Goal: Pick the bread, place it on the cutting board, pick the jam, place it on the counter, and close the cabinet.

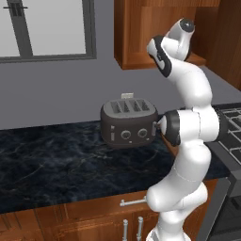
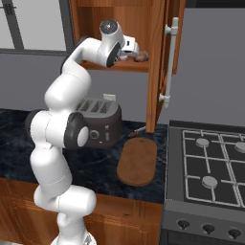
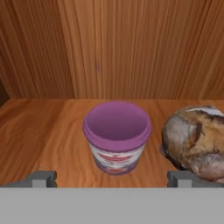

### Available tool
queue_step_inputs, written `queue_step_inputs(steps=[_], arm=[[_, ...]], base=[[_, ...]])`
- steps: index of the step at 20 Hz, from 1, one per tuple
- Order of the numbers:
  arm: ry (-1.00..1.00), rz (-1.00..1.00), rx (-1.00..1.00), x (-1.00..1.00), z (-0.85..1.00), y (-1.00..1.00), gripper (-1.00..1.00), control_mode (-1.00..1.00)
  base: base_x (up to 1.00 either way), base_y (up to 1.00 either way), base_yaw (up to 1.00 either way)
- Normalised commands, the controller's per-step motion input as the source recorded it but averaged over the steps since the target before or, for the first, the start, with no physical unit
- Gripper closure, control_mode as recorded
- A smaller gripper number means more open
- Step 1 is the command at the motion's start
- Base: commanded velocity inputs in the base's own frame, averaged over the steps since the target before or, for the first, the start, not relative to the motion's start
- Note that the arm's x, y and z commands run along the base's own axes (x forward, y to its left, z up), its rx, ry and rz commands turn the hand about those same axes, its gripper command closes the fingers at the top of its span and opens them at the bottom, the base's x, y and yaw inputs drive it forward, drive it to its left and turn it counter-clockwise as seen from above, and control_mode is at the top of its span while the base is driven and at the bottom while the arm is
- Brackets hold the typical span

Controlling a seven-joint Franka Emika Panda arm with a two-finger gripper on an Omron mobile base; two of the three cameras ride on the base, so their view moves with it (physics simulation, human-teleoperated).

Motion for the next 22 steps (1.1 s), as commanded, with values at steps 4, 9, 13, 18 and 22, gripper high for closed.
queue_step_inputs(steps=[4,9,13,18,22], arm=[[0.0,0.0,0.0,0.16,-0.04,0.0,-1.0,-1.0],[0.0,0.0,0.0,0.15,-0.04,0.0,-1.0,-1.0],[0.0,0.0,0.0,0.14,-0.09,0.0,-1.0,-1.0],[0.0,0.0,0.0,0.13,-0.07,0.0,-1.0,-1.0],[0.0,0.0,0.0,0.14,-0.05,0.0,-1.0,-1.0]], base=[[0.0,0.0,0.0],[0.0,0.0,0.0],[0.0,0.0,0.0],[0.0,0.0,0.0],[0.0,0.0,0.0]])
